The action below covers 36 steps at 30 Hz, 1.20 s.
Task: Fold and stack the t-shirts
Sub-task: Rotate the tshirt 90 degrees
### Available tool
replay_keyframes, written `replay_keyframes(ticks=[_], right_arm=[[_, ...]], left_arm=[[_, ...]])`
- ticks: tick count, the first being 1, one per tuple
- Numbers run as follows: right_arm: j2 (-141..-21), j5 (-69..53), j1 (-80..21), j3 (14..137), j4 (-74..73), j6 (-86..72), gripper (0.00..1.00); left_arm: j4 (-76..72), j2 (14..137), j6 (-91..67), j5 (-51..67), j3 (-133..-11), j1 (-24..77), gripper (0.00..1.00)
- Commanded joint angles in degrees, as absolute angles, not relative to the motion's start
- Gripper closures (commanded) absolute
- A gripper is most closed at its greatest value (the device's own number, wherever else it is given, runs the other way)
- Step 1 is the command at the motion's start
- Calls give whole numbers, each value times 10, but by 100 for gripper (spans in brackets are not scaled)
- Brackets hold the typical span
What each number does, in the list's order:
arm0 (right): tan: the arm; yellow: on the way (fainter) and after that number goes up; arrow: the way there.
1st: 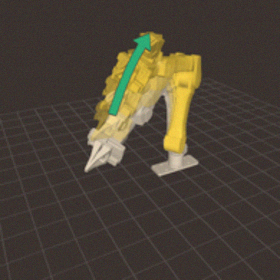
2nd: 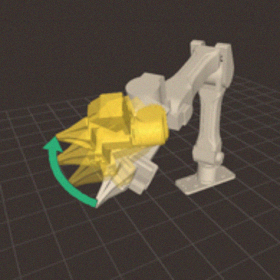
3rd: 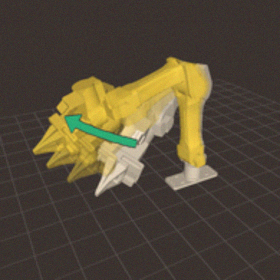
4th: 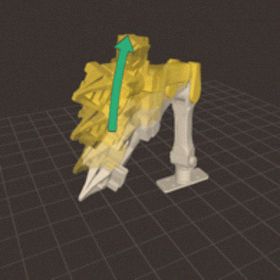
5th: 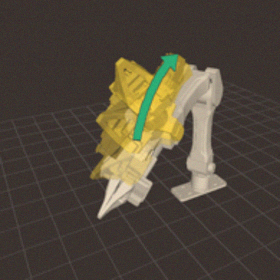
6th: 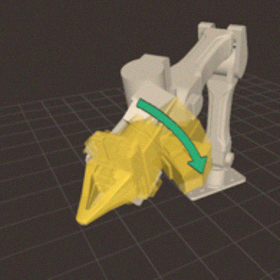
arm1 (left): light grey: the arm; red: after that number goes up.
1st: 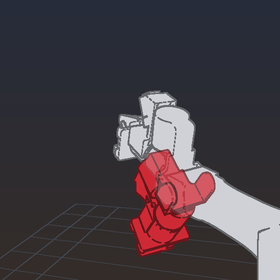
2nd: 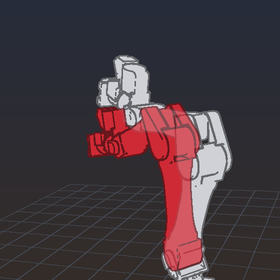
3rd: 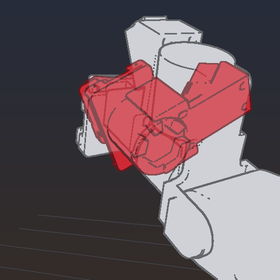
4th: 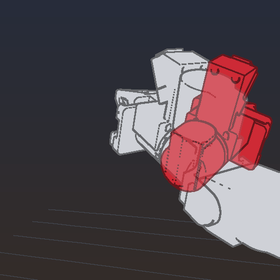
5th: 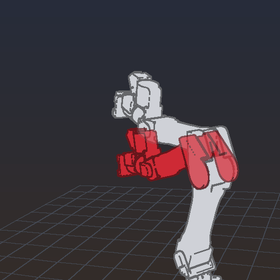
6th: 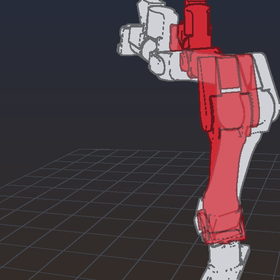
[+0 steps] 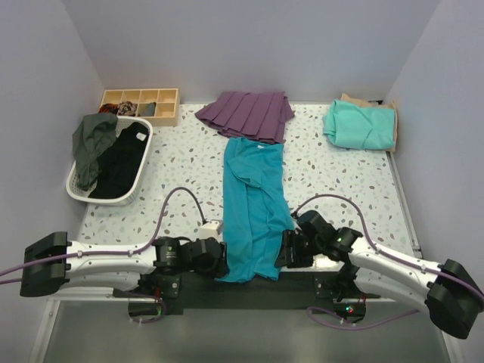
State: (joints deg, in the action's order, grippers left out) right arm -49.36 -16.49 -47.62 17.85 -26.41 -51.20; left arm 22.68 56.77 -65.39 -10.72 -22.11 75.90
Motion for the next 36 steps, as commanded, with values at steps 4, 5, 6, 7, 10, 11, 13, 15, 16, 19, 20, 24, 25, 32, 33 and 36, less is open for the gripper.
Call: replay_keyframes(ticks=[4,5,6,7,10,11,13,15,16,19,20,24,25,32,33,36], right_arm=[[-557,-181,-483,162,-168,-511,67],[-555,-179,-483,163,-171,-507,75],[-550,-176,-483,165,-176,-507,83],[-541,-171,-483,166,-180,-507,96],[-502,-159,-483,179,-212,-500,100],[-482,-155,-483,190,-230,-496,100],[-465,-151,-483,206,-255,-492,100],[-447,-142,-483,239,-303,-482,100],[-444,-140,-483,259,-317,-479,100],[-452,-152,-483,284,-367,-468,100],[-456,-164,-483,286,-383,-463,100],[-440,-181,-483,292,-438,-454,100],[-429,-190,-483,294,-446,-454,100],[-403,-213,-484,301,-534,-430,100],[-403,-214,-483,303,-543,-426,100],[-409,-218,-483,295,-549,-420,92]], left_arm=[[201,596,-646,-113,-220,761,44],[200,597,-644,-112,-221,761,44],[194,597,-642,-111,-223,761,44],[192,597,-637,-111,-225,762,44],[192,593,-626,-111,-240,761,55],[193,592,-623,-112,-245,761,67],[214,593,-614,-115,-273,761,80],[245,593,-605,-117,-316,761,94],[255,593,-596,-117,-331,761,96],[293,599,-596,-110,-380,761,100],[300,599,-598,-104,-386,761,100],[342,586,-613,-82,-405,761,100],[345,582,-620,-75,-405,761,100],[403,554,-647,-33,-415,761,100],[406,553,-645,-23,-417,761,100],[403,562,-633,12,-405,761,93]])
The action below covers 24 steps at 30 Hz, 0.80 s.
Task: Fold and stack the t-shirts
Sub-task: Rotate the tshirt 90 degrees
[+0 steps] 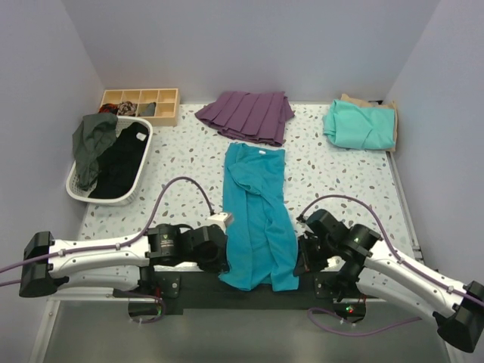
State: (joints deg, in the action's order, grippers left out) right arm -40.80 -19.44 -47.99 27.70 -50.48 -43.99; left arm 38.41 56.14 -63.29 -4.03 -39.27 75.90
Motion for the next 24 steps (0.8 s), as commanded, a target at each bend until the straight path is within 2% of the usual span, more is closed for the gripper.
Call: replay_keyframes(ticks=[1,2,3,4,5,8,9,12,13,16,21,23,24], right_arm=[[-419,-215,-483,293,-547,-419,75],[-423,-210,-483,289,-541,-418,69],[-427,-194,-483,293,-542,-417,68],[-429,-176,-483,299,-552,-417,64],[-433,-132,-483,307,-556,-417,53],[-450,-64,-483,350,-567,-416,38],[-454,-19,-483,369,-562,-417,38],[-481,83,-483,403,-523,-413,37],[-492,104,-483,412,-492,-409,37],[-554,161,-467,452,-426,-390,37],[-670,144,-454,577,-380,-372,34],[-709,195,-439,594,-368,-364,33],[-722,167,-424,592,-344,-353,33]], left_arm=[[402,575,-629,19,-399,761,81],[395,583,-626,26,-382,763,68],[395,589,-628,22,-374,762,59],[401,598,-630,11,-371,763,58],[414,599,-634,-23,-372,763,56],[449,589,-646,-123,-408,761,48],[453,585,-645,-153,-422,760,43],[454,587,-621,-258,-470,741,37],[440,597,-602,-274,-478,702,36],[321,630,-499,-251,-476,589,36],[150,734,-388,-221,-526,517,36],[91,796,-366,-177,-557,485,36],[69,816,-347,-164,-564,476,36]])
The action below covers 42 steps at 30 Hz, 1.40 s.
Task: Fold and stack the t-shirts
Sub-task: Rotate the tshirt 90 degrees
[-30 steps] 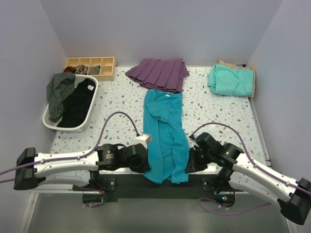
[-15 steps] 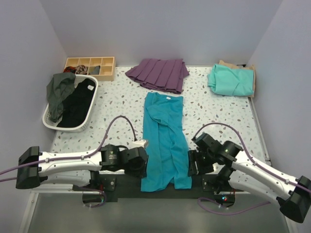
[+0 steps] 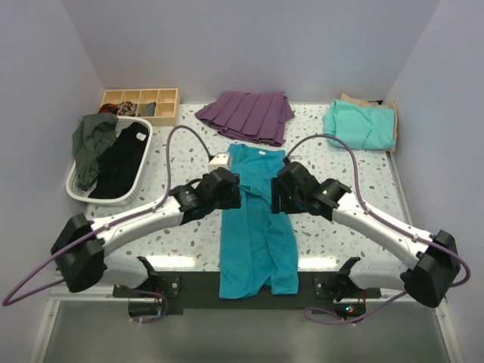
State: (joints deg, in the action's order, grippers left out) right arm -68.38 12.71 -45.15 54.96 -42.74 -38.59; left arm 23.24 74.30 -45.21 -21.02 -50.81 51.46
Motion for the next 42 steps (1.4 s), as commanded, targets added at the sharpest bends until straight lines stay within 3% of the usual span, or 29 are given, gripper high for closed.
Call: replay_keyframes(ticks=[1,12,24,30,42], right_arm=[[-742,144,-411,589,-298,-345,35],[-809,127,-364,633,-278,-304,34],[-817,95,-354,588,-282,-326,34],[-780,84,-354,535,-303,-343,33],[-668,112,-355,498,-388,-368,30]], left_arm=[[23,856,-342,-154,-571,461,36],[-52,1105,-274,-4,-736,395,41],[26,1277,-234,83,-887,345,41],[72,1381,-210,117,-1036,330,42],[95,1440,-175,109,-1162,309,39]])
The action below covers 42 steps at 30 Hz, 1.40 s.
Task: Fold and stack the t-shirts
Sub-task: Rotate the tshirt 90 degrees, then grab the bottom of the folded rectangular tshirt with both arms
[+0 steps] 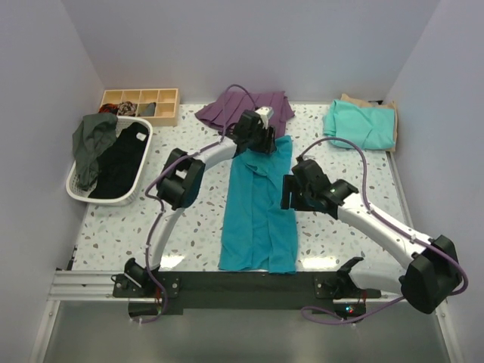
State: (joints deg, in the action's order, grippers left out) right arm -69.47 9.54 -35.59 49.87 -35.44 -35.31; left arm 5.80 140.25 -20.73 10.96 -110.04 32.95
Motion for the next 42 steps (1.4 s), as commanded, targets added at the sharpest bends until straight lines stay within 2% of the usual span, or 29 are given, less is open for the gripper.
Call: replay_keyframes(ticks=[1,5,15,20,27,30,37,42], right_arm=[[-665,113,-354,498,-400,-369,30],[-648,119,-354,489,-424,-381,28],[-526,66,-355,388,-444,-448,28],[-473,19,-366,322,-428,-492,30],[-434,16,-417,269,-433,-542,31],[-428,11,-423,255,-435,-546,31],[-412,2,-425,232,-428,-556,31],[-420,-51,-425,199,-382,-570,31]], left_arm=[[105,1450,-172,110,-1198,307,39],[108,1431,-165,120,-1192,301,40],[-31,1136,-194,105,-925,303,39],[-11,1003,-229,80,-826,310,39],[-15,818,-285,42,-487,341,40],[-1,740,-315,22,-394,368,40],[83,624,-393,10,-282,423,40],[133,572,-409,36,-240,429,39]])
